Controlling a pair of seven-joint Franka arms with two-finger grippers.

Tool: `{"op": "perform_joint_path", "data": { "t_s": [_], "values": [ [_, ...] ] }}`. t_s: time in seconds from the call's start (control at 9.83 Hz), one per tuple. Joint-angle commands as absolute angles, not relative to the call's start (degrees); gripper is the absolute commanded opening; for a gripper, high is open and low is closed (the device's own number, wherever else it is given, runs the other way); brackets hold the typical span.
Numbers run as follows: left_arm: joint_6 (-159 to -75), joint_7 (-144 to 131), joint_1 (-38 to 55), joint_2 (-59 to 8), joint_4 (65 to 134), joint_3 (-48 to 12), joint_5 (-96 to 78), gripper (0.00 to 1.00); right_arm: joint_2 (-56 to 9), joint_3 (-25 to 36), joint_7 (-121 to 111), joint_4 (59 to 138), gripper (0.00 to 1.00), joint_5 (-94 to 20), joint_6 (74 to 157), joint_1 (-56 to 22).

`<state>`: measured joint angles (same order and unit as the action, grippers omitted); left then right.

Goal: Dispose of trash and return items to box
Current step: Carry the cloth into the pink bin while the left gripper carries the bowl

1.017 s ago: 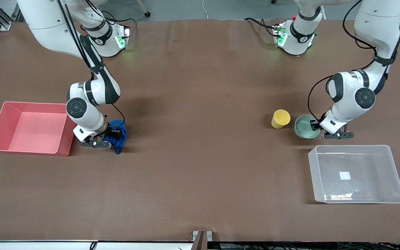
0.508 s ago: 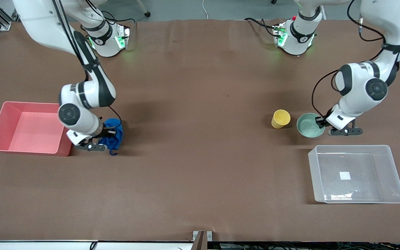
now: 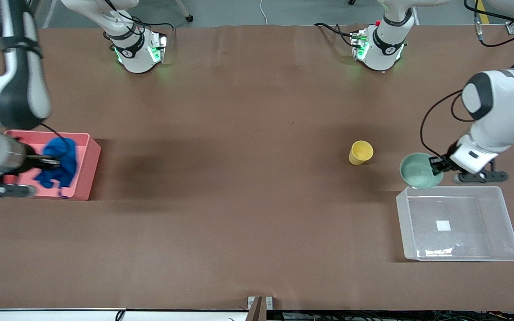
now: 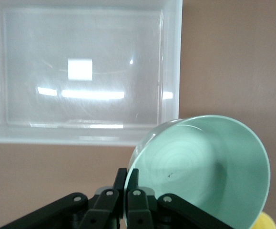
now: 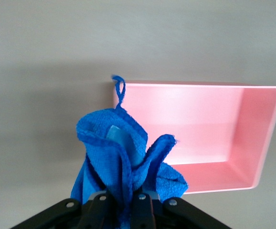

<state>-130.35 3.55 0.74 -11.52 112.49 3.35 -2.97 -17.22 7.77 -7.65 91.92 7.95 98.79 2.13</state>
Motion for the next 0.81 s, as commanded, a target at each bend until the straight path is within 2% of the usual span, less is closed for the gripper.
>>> {"op": "perform_joint_path", "data": {
  "t_s": [0.0,0.2,0.31,0.51,0.61,0.71],
  "values": [
    [-128.32,6.67,0.53,-25.00,98.14,6.31,-6.58,0.00,-17.93,6.42,-19.02,101.71,0.02,9.23,112.23,12.17],
    [-127.71,13.50,0.53,-34.75,86.55,9.65,-11.74,0.00,-18.28,6.24,-20.39,112.19,0.03,8.62,125.54,14.67],
    [-125.96,16.75,0.44,-38.72,83.53,12.19,-15.34,0.00,-18.46,6.15,-20.39,117.02,0.08,8.35,130.64,15.20],
    [-126.21,21.08,0.27,-44.54,79.82,13.97,-19.68,0.00,-20.55,6.07,-20.30,121.63,0.25,8.00,140.15,15.64],
    [-126.65,21.18,0.26,-46.13,79.72,14.15,-19.77,0.01,-20.74,6.06,-20.22,121.64,0.35,7.48,140.01,15.21],
    [-128.56,21.09,0.00,-47.62,80.24,14.15,-19.95,0.02,-20.83,5.98,-20.30,121.64,0.95,7.38,140.10,15.29]
  ]
}}
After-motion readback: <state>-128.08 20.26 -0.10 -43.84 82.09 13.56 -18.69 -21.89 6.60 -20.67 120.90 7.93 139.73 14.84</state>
